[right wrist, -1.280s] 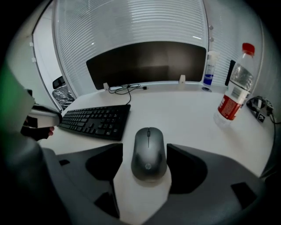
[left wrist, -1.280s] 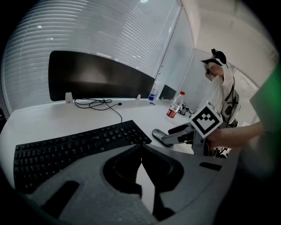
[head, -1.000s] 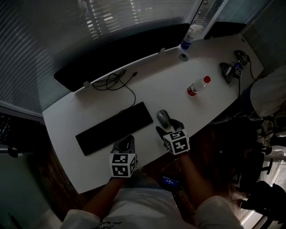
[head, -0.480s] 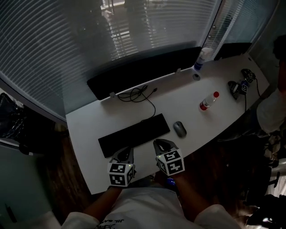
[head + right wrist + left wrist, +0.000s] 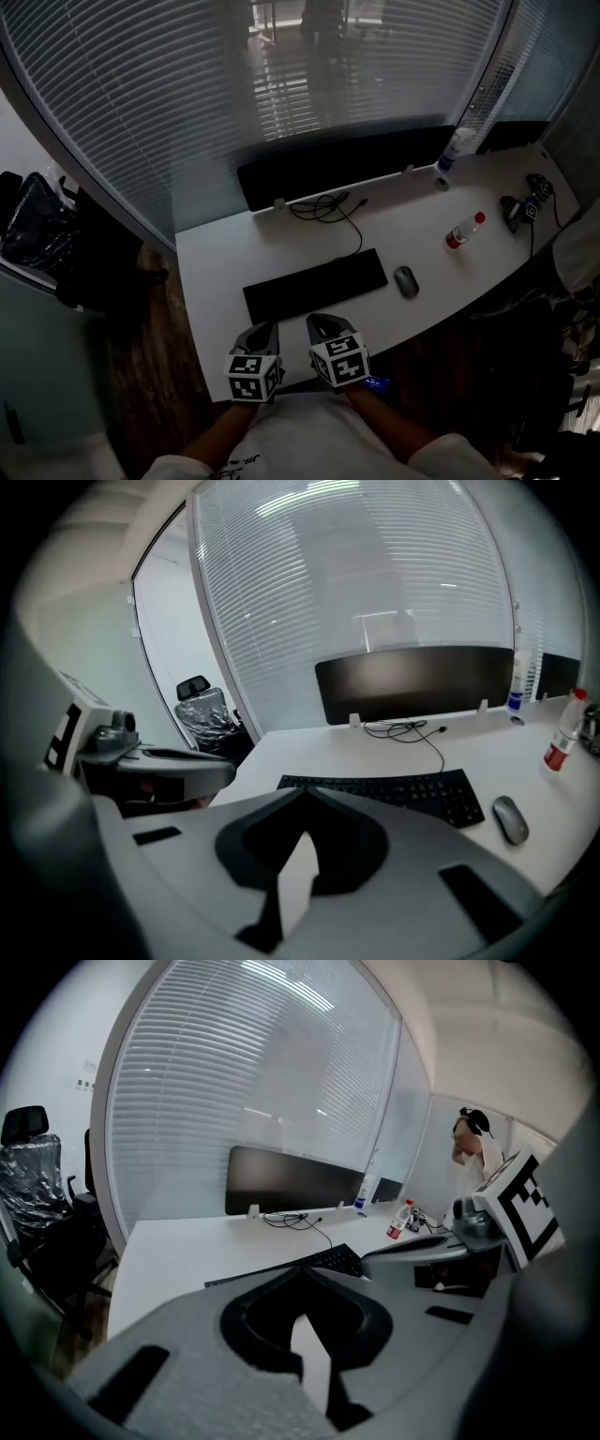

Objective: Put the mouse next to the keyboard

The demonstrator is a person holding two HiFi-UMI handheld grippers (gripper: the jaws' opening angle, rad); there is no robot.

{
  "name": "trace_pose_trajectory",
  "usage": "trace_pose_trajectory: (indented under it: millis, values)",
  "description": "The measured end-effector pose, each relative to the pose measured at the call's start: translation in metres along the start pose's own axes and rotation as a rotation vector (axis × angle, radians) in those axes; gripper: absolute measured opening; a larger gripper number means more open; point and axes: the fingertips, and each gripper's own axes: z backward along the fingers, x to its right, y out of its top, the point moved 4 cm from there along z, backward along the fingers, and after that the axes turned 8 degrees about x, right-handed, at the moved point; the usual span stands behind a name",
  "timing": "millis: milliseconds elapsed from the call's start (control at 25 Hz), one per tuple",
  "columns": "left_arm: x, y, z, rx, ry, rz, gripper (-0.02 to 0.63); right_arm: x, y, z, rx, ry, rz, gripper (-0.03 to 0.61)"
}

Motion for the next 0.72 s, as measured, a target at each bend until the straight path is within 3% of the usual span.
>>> trace_pose_trajectory:
  millis: [400, 720]
  values:
    - [-0.002, -0.008, 0.014, 0.016, -0.014, -0.015, 0.006, -0.028, -0.003, -0.004, 0.004, 0.029, 0.07, 0.003]
    - [-0.005, -0.01, 0.019, 0.019, -0.01, -0.006, 0.006, -0.033, -0.01, -0.004, -0.013, 0.026, 0.052, 0.003]
